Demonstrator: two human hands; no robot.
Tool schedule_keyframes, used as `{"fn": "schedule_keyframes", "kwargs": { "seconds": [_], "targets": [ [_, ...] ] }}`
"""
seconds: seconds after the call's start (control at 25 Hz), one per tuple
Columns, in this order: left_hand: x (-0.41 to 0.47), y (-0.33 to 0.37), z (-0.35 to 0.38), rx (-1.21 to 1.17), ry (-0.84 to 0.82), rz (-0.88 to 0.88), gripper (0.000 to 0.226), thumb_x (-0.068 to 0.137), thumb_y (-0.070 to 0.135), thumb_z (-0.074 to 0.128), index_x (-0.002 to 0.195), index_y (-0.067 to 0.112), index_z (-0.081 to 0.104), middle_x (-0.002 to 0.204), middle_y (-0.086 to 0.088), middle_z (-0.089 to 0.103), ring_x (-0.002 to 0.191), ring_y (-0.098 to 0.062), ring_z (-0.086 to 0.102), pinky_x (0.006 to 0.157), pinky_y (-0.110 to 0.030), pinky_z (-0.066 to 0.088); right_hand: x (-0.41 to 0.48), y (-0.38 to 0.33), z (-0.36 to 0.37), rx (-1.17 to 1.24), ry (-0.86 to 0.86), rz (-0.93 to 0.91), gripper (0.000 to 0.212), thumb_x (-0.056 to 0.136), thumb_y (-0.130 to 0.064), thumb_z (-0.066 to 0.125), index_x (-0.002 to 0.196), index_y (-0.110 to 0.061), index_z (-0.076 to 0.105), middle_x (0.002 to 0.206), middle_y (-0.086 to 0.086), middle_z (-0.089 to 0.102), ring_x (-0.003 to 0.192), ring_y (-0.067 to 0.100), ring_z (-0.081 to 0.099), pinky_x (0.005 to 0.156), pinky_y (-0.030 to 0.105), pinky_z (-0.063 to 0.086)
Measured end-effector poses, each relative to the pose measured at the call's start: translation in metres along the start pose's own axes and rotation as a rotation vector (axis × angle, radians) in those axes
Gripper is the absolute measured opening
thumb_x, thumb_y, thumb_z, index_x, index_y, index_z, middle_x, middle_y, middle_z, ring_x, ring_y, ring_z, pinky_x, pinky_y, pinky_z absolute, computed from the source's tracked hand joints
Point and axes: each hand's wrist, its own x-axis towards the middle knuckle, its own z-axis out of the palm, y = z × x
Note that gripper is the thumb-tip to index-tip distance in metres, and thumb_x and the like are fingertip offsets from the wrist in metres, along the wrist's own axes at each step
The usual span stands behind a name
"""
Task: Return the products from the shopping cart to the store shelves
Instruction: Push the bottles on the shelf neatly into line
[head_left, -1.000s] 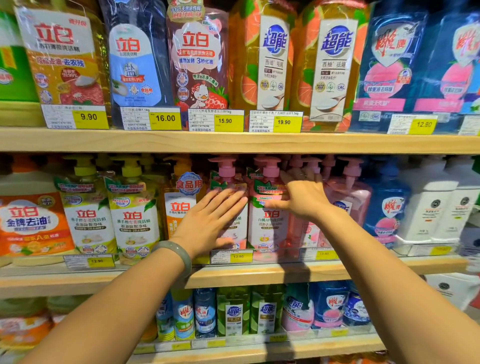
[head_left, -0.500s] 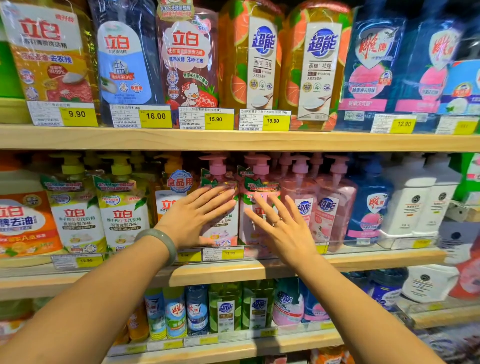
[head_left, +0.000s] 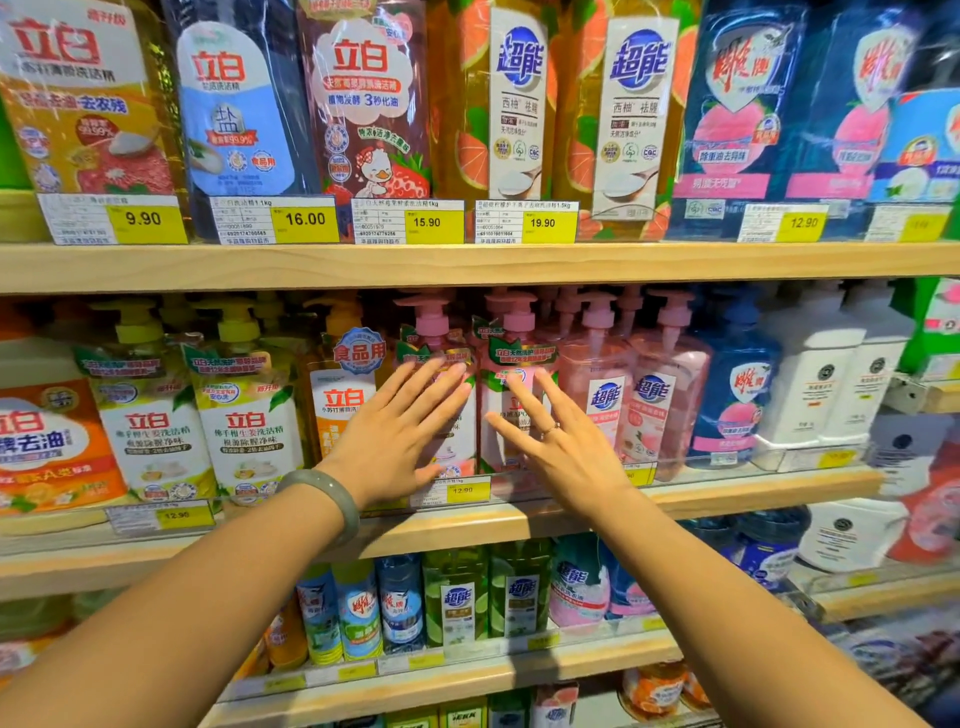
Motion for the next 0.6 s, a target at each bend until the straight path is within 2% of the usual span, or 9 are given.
{"fn": "schedule_keyframes", "kwargs": {
  "seconds": [0.08, 0.2, 0.36, 0.44, 0.6],
  "targets": [
    [0.002, 0.013, -0.003, -0.039, 0.032, 0.016, 0.084, 0.083, 0.055, 0.047, 0.15, 0.013, 0.02, 0.157, -0.012, 0.02, 0.145, -0.03, 0.012, 0.116, -0.047, 0.013, -0.006, -0.005, -0.004, 0.067, -0.01, 0.07, 0.093, 0.063, -0.018, 0.08, 0.145, -0.025, 0.036, 0.155, 0.014, 0.031, 0.136, 0.036, 0.04, 0.107, 0.046, 0.041],
    [0.012, 0.034, -0.003, -0.025, 0.021, 0.12, 0.082, 0.083, 0.049, 0.05, 0.15, 0.01, 0.022, 0.157, -0.013, 0.018, 0.145, -0.029, 0.01, 0.116, -0.047, 0.011, -0.02, -0.01, -0.016, 0.197, -0.025, 0.29, 0.089, 0.061, -0.021, 0.082, 0.141, -0.021, 0.042, 0.153, 0.013, 0.036, 0.133, 0.033, 0.045, 0.106, 0.044, 0.042],
    [0.035, 0.059, -0.014, -0.096, -0.03, 0.121, 0.08, 0.082, 0.048, 0.055, 0.146, 0.007, 0.031, 0.154, -0.016, 0.026, 0.144, -0.03, 0.022, 0.117, -0.045, 0.007, -0.032, 0.005, -0.035, 0.398, -0.048, 0.766, 0.07, 0.084, -0.029, 0.065, 0.145, -0.02, 0.032, 0.159, 0.01, 0.016, 0.143, 0.031, 0.024, 0.112, 0.044, 0.031],
    [0.049, 0.067, -0.02, -0.11, -0.034, 0.127, 0.079, 0.085, 0.046, 0.051, 0.147, 0.005, 0.026, 0.156, -0.017, 0.02, 0.145, -0.032, 0.016, 0.119, -0.046, 0.0, -0.035, 0.021, -0.039, 0.525, -0.036, 0.969, 0.07, 0.088, -0.029, 0.062, 0.146, -0.014, 0.027, 0.159, 0.012, 0.013, 0.144, 0.033, 0.021, 0.112, 0.046, 0.03],
    [0.073, 0.081, -0.03, -0.199, 0.005, 0.136, 0.079, 0.088, 0.04, 0.048, 0.15, 0.007, 0.012, 0.159, -0.013, 0.007, 0.147, -0.031, 0.003, 0.116, -0.043, -0.008, -0.037, 0.06, -0.035, 0.571, -0.088, 1.107, 0.076, 0.087, -0.026, 0.065, 0.148, -0.009, 0.022, 0.16, 0.014, 0.006, 0.145, 0.035, 0.019, 0.114, 0.042, 0.025]
  ]
}}
